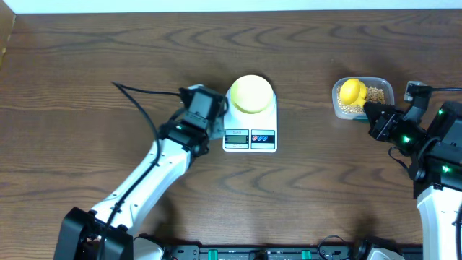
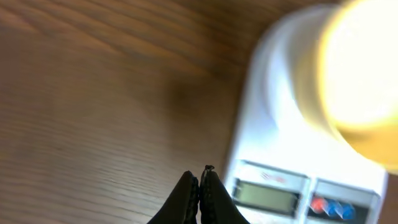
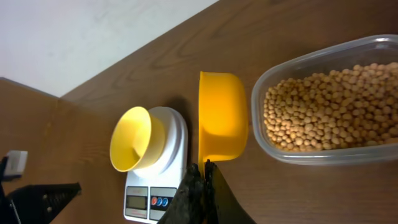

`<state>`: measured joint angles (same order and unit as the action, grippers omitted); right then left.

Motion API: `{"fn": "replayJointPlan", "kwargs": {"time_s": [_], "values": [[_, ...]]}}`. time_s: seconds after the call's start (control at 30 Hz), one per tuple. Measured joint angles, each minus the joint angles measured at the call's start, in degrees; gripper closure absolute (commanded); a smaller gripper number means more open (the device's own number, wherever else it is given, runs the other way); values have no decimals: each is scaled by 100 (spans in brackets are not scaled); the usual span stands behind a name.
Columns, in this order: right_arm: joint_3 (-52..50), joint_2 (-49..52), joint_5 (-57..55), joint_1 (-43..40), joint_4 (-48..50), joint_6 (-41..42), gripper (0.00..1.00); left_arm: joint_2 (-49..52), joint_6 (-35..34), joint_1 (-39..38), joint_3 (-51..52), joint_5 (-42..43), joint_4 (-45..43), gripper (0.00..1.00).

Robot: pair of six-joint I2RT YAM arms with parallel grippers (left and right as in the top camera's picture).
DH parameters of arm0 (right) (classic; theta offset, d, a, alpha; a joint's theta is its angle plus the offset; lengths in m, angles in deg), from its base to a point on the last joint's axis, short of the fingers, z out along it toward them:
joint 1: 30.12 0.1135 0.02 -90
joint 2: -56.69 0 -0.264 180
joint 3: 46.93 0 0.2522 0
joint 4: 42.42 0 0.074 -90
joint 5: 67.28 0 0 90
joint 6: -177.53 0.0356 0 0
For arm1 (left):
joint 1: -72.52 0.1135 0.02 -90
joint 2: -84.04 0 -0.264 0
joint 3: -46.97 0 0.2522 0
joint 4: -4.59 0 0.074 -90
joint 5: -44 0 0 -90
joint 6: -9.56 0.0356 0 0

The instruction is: Scoop item into bowl and weigh 50g on scale

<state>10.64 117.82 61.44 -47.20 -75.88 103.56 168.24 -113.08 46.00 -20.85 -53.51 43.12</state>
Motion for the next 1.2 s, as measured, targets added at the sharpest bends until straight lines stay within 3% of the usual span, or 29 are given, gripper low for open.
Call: {"fn": "replayJointPlan", "kwargs": {"time_s": [0.2,0.37,0.57,1.2], "values": [[11,0,-90,109,-442,-415,99,2,-122,-896,2,813,-328,93],[13,0,-111,109,-564,-719,99,339,-186,-1397,0,1067,-1250,93],[13,0,-129,109,-590,-960,99,1069,-378,-1375,0,1082,-1593,93],[13,0,-170,109,-702,-1047,99,1364,-850,-1086,0,1497,-1451,93]]}}
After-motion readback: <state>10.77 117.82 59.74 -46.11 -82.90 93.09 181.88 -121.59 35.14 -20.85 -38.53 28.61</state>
